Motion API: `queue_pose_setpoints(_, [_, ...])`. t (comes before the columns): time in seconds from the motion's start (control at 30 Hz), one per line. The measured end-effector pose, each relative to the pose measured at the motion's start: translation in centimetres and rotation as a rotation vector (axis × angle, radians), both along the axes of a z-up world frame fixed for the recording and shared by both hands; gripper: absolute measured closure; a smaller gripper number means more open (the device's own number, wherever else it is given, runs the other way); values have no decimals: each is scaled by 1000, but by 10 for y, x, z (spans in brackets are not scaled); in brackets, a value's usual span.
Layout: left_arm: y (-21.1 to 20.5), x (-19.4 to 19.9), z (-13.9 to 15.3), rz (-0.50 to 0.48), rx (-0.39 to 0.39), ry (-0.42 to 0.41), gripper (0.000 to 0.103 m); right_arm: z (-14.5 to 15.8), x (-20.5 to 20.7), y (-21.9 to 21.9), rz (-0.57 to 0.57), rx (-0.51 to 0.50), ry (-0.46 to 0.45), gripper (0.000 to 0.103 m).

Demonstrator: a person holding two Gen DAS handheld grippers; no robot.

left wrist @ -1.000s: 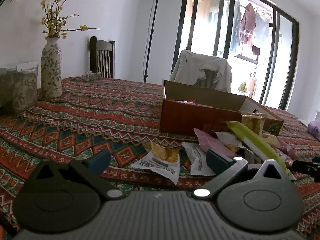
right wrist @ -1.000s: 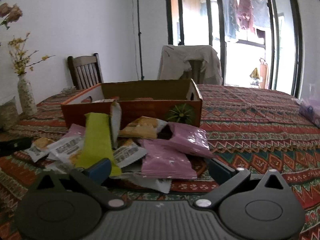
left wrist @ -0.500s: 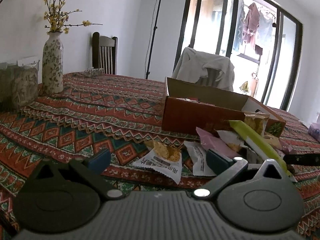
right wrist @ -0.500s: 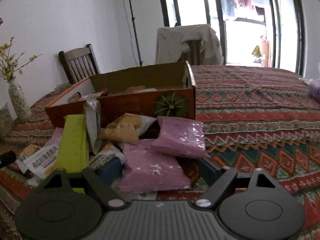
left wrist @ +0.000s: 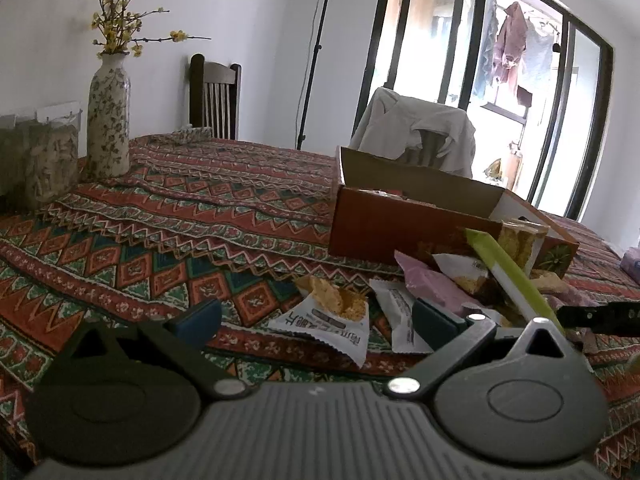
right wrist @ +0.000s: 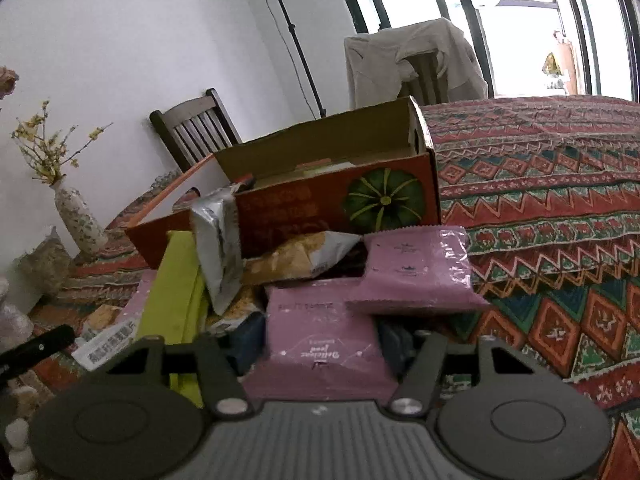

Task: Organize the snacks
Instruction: 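Return to the pile and grasp the pink packet with the right gripper, then grasp the white cracker packet with the left gripper while the right gripper holds the pink packet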

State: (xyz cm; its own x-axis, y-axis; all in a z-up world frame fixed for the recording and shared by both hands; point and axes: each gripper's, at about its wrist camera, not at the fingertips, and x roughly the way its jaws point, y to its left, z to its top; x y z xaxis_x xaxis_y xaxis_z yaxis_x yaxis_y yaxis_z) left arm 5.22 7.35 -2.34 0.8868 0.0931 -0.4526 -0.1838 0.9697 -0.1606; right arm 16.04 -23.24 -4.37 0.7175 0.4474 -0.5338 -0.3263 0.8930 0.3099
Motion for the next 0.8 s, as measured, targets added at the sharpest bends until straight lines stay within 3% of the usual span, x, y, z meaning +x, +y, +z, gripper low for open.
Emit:
queue_pose_setpoints(0.47, [1,2,0,16,-3,8,0,36,-77,5,-149,-220,-390,43])
queue_pose_setpoints(0.8, [-2,-1,8,30,55,-4,0,37,-78,-3,-185,-218,-391,43])
